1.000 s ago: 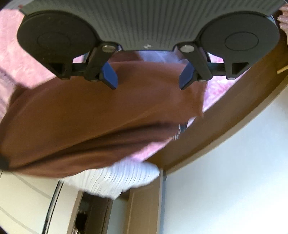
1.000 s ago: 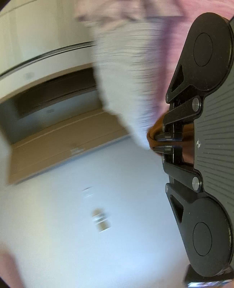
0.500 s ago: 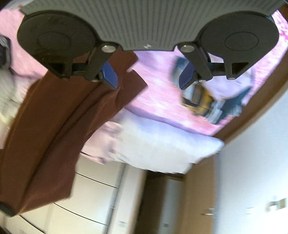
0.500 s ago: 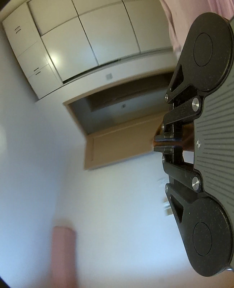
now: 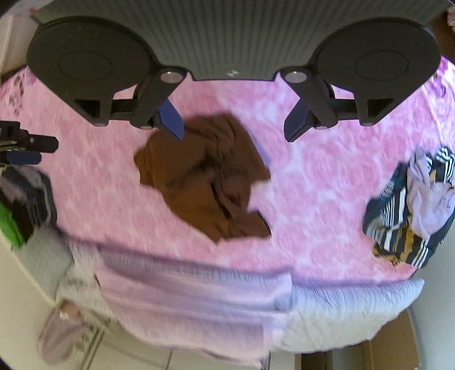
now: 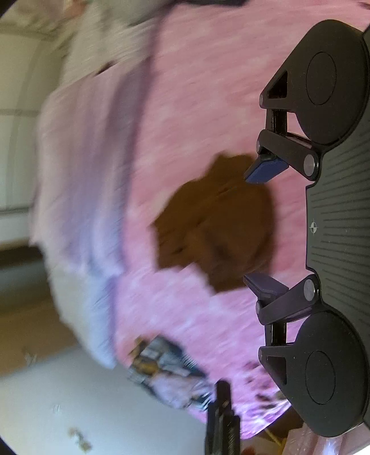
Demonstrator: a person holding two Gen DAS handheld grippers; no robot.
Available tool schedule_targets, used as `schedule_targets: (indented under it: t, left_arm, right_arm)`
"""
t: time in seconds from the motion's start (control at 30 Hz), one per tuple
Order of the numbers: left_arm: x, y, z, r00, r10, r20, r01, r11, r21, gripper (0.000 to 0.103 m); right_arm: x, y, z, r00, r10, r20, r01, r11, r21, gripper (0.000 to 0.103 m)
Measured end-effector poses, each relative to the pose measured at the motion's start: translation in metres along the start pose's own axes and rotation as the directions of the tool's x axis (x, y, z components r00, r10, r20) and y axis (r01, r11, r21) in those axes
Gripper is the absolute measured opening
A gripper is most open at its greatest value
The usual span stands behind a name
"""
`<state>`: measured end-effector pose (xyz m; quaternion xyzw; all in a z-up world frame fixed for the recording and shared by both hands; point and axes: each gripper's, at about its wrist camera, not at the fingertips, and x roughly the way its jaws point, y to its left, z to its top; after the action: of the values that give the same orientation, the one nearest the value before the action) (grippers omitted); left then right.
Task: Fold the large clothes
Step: 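Drop the brown shirt onto open bedspread and open the right gripper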
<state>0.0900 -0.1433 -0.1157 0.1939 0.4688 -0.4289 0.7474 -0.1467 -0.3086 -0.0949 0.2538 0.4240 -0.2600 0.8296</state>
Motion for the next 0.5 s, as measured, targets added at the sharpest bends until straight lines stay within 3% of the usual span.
schedule_targets:
  t: [0.17, 0.5]
  left_arm:
    - [-0.011, -0.038, -0.021, 0.999, 0.008, -0.04, -0.006, 0.999, 0.045, 0.074]
    - [-0.011, -0.061, -0.029, 0.997, 0.005, -0.073, 0.005, 0.991, 0.135, 0.074]
  right_arm:
    - [-0.012, -0.035, -0.013, 0.998, -0.005, -0.059, 0.008, 0.998, 0.065, 0.067]
    - [-0.016, -0.041, -0.038, 0.998, 0.0, -0.068, 0.008, 0.993, 0.119, 0.067]
